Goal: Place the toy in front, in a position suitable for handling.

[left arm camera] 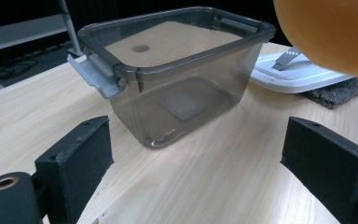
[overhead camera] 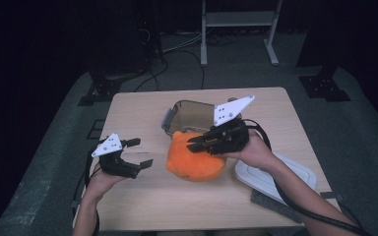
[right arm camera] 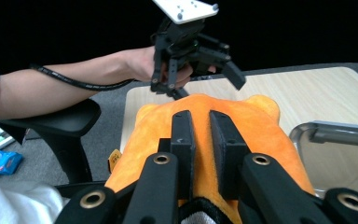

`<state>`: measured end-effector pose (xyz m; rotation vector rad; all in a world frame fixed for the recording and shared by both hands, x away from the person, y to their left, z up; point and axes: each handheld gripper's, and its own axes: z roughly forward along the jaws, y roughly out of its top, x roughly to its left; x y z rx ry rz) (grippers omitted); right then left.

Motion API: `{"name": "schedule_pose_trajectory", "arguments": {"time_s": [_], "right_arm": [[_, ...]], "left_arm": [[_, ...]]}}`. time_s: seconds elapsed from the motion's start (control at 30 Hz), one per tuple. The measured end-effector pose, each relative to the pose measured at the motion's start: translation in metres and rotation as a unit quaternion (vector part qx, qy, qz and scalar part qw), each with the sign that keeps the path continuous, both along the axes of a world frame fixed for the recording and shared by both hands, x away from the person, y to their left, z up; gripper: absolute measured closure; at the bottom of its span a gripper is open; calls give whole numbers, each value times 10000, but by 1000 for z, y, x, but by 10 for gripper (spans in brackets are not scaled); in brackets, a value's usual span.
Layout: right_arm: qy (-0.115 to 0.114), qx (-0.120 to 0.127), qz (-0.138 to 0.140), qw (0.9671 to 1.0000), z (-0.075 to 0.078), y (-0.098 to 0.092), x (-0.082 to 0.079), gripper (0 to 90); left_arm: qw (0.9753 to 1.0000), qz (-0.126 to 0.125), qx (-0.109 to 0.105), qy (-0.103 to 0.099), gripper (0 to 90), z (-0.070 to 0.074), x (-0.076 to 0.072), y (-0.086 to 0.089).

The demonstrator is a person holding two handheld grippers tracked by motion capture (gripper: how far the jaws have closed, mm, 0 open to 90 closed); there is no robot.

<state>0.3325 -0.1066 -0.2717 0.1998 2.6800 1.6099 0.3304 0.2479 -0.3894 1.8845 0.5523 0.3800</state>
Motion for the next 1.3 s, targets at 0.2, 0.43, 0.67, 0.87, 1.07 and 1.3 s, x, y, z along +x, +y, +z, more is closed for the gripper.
{"name": "schedule_pose_trajectory", "arguments": {"time_s": [0.2,0.43,0.67,0.87,1.07,1.3], "right_arm": [[-55,0,-119,9999,12,-2,11,797],[-60,-40,-285,9996,21,-5,28,797],[-20,-6,-441,9990,22,-10,42,797],[-23,13,-602,9982,23,-14,53,798],[-24,20,-633,9980,24,-15,58,798],[16,1,-709,9975,24,-14,66,798]], "left_arm": [[10000,6,-15,20,79,-1,0,0],[10000,-2,-3,20,79,-1,1,-1],[10000,-15,6,23,78,-1,1,-2],[10000,-59,17,3,78,-1,1,-4],[10000,-69,10,-42,79,1,0,-4],[10000,-60,-20,-19,79,0,1,-3]]}}
